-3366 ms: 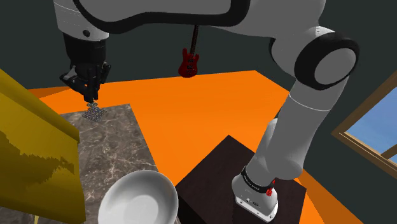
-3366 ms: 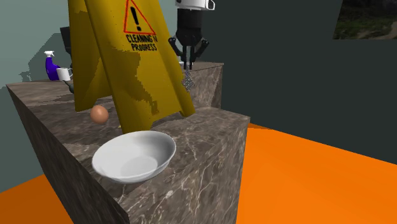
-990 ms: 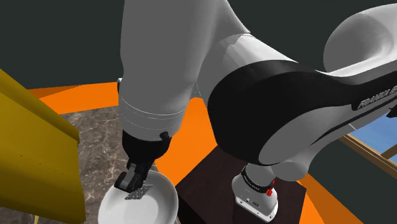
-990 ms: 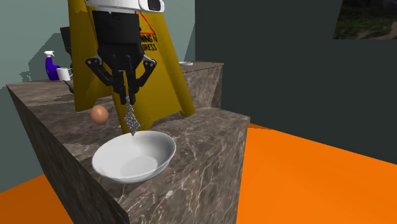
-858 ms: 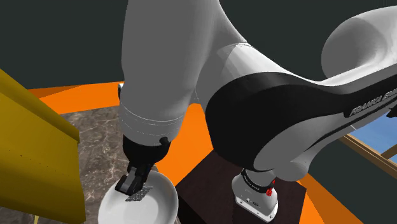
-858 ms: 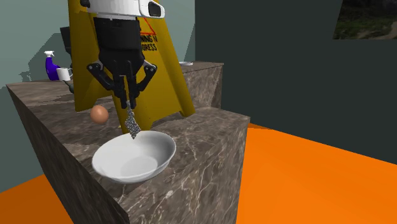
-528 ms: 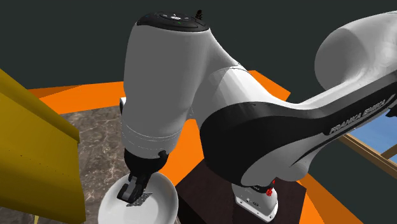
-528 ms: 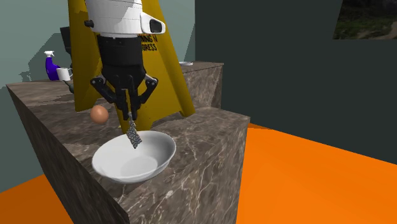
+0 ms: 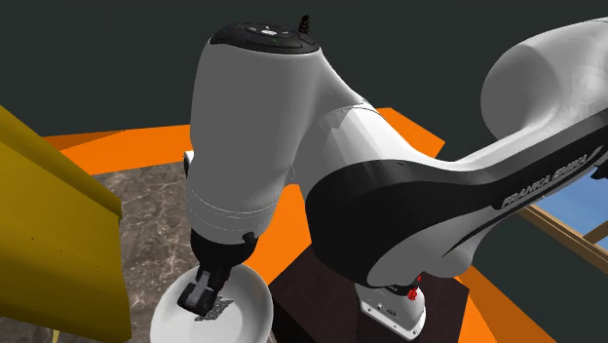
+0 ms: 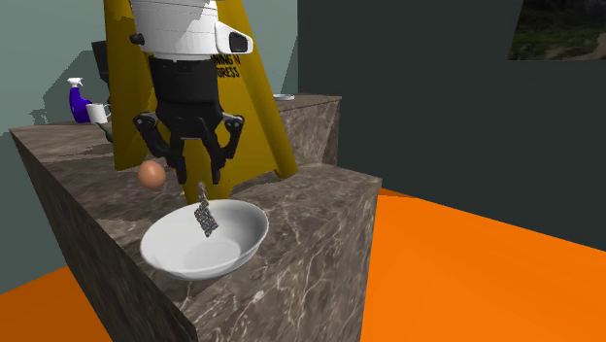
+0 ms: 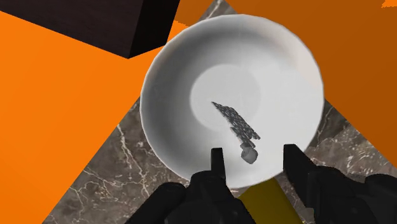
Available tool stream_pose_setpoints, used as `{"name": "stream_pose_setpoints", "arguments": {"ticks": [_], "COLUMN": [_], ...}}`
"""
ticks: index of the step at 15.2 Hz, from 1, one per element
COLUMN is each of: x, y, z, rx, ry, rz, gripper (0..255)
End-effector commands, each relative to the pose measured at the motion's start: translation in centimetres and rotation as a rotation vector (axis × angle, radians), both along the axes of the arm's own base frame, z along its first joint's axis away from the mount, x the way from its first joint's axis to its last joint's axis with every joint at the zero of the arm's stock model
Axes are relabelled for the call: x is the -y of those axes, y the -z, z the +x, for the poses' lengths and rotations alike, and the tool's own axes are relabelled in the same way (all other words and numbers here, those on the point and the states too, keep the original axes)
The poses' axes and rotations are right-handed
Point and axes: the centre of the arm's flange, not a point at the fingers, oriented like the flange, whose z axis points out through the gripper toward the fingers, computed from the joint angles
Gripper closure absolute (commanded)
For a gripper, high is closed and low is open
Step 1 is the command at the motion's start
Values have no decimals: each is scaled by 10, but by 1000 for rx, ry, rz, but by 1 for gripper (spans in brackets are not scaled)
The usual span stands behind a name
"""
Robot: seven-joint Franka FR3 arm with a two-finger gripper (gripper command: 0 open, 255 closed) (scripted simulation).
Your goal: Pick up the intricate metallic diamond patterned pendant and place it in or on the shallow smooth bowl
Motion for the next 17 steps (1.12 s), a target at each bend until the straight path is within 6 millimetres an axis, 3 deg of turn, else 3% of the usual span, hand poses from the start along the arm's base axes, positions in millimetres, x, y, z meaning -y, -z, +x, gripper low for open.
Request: {"name": "stream_pose_setpoints", "arguments": {"ticks": [1, 5, 9, 17], "x": [0, 0, 5, 5], "y": [0, 0, -50, -50], "z": [0, 0, -4, -4], "rx": [0, 0, 0, 0], "ry": [0, 0, 0, 0], "rz": [0, 0, 0, 0], "gripper": [0, 0, 0, 0]}}
